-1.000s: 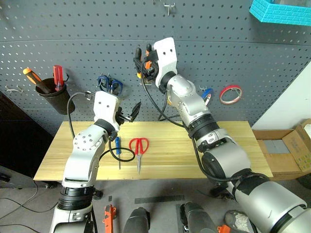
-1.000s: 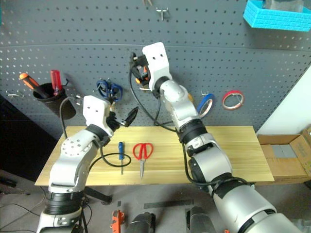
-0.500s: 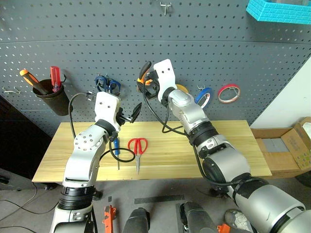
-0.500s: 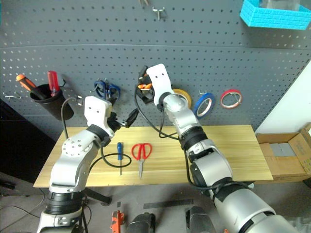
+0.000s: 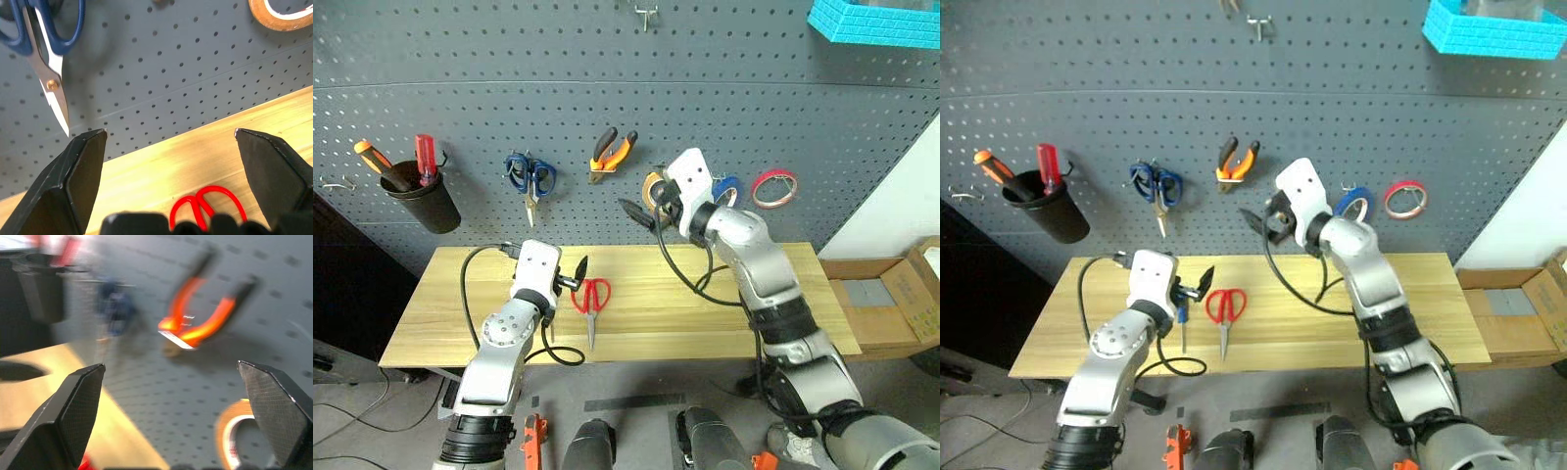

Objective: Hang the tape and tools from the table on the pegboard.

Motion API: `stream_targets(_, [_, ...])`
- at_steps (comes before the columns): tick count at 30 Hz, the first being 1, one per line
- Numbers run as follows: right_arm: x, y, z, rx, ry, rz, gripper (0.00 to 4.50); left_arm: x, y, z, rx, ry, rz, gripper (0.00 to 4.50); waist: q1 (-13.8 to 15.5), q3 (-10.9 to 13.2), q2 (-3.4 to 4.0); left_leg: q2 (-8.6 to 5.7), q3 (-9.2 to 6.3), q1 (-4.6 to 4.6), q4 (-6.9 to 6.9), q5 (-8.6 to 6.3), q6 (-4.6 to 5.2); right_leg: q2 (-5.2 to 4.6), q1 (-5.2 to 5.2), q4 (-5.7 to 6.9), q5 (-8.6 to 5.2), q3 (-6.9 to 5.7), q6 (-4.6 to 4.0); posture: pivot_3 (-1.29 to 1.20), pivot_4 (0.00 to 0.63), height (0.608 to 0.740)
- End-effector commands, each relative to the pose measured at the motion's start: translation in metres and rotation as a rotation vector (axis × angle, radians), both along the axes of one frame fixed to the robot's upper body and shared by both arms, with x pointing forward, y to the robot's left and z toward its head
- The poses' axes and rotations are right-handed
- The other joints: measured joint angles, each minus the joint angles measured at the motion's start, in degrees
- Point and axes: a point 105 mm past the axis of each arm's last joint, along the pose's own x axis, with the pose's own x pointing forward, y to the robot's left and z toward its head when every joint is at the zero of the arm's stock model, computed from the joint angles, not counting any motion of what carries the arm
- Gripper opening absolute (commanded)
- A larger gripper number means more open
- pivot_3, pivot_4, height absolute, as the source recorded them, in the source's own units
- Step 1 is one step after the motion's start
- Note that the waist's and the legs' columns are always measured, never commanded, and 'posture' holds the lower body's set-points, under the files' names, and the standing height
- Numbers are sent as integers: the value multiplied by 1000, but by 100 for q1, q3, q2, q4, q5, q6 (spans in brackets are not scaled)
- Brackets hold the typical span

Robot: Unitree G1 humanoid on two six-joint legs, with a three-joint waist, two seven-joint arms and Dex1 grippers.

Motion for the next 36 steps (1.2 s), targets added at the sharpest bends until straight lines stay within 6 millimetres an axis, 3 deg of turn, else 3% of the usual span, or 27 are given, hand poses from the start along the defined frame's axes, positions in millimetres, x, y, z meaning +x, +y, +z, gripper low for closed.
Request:
stream_targets(1, [-35,5,-11,-74,-71,158,4481,-6,5,-27,30,86,62,4500,-22,1,1,0,1,-1,0,0,0,0,-1,0,0,1,0,-95,193,740])
stream_targets(7, [-64,-1,-75,-231,-64,312,4481,-20,3,-73,40,263,140,4500,-132,56,-6,0,1,-1,2,0,0,2,-1,1,-1,1,1,-115,214,740])
stream_targets(10, [-72,-3,-91,-281,-76,374,4481,-22,-8,-88,4,325,137,4500,-144,104,-14,-2,3,1,12,0,0,1,5,0,0,3,2,-121,223,740])
stream_targets(20, [-74,-7,-110,-349,-81,451,4481,-27,-40,-112,-31,445,117,4500,-163,270,-37,0,3,-9,25,0,-1,3,2,-1,5,5,10,-138,252,740])
stream_targets(28, [-75,-7,-107,-343,-81,458,4481,-31,-34,-121,74,495,177,4500,-168,305,-33,1,2,-10,25,-1,-1,4,1,0,5,5,11,-149,257,740])
stream_targets(34, [-76,-6,-105,-338,-85,454,4481,-32,-28,-121,6,513,244,4500,-169,305,-33,2,3,-6,26,-1,-2,4,2,1,5,5,11,-147,254,740])
stream_targets(36, [-74,-5,-104,-345,-95,446,4500,-35,-26,-124,-33,529,272,4116,-170,305,-32,2,3,-7,26,-1,-2,4,2,1,5,5,11,-148,249,740])
